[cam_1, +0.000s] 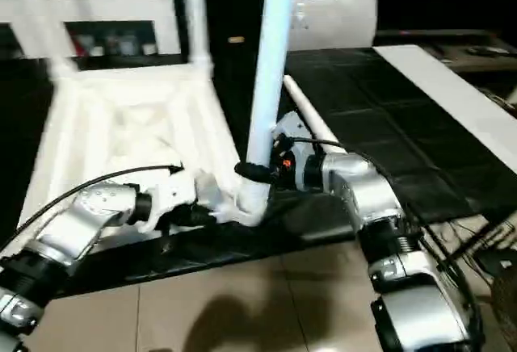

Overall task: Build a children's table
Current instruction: Insert table leg to table base

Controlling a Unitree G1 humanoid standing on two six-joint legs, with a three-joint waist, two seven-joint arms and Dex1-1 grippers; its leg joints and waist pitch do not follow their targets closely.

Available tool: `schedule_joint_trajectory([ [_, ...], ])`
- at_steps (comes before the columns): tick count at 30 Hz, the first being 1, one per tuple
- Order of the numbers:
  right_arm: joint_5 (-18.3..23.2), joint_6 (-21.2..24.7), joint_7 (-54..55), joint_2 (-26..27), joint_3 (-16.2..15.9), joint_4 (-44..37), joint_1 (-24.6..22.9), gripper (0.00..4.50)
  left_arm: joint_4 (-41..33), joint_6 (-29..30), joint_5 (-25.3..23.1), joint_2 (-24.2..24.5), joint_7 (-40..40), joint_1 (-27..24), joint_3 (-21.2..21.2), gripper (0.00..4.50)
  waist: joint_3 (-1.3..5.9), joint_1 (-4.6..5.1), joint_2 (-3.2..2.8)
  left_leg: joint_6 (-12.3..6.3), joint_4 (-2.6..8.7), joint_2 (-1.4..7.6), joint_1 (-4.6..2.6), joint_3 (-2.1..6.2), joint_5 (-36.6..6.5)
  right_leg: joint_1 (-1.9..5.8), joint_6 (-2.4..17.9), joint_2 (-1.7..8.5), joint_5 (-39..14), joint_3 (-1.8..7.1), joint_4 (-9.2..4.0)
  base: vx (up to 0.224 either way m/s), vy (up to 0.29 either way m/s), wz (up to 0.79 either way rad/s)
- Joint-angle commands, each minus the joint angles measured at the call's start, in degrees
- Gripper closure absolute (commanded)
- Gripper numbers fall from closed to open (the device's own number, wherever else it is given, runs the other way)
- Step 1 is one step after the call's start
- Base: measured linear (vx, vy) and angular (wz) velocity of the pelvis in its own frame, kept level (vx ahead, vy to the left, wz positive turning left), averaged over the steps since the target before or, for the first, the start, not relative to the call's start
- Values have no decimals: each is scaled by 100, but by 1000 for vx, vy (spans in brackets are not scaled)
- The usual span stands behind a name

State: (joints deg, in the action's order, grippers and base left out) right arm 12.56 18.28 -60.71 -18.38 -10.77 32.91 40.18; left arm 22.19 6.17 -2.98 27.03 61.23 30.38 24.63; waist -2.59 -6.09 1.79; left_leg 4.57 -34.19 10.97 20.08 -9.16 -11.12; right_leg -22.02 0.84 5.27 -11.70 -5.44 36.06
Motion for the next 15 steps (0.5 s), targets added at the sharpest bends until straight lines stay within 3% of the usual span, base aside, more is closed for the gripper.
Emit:
schedule_joint_trajectory([
  [1,-146,92,-111,0,-135,197,-49,263,100,-152,-299,-86,179,60,388,450,306,49,-19,-13,456,244,-29,7,-1157,231,1187,365,-1132,349,-454,0,0,0],
  [7,-48,231,-509,-50,-191,169,6,263,407,-213,-440,-131,-12,206,340,450,310,1,-2,55,467,256,-38,14,-1275,225,1090,378,-1338,356,-472,0,0,0],
  [15,-137,150,-660,-133,-235,306,79,263,451,-348,-378,-103,153,178,294,450,297,11,6,74,482,257,-21,28,-1407,220,1005,393,-1688,351,-508,0,0,0],
])
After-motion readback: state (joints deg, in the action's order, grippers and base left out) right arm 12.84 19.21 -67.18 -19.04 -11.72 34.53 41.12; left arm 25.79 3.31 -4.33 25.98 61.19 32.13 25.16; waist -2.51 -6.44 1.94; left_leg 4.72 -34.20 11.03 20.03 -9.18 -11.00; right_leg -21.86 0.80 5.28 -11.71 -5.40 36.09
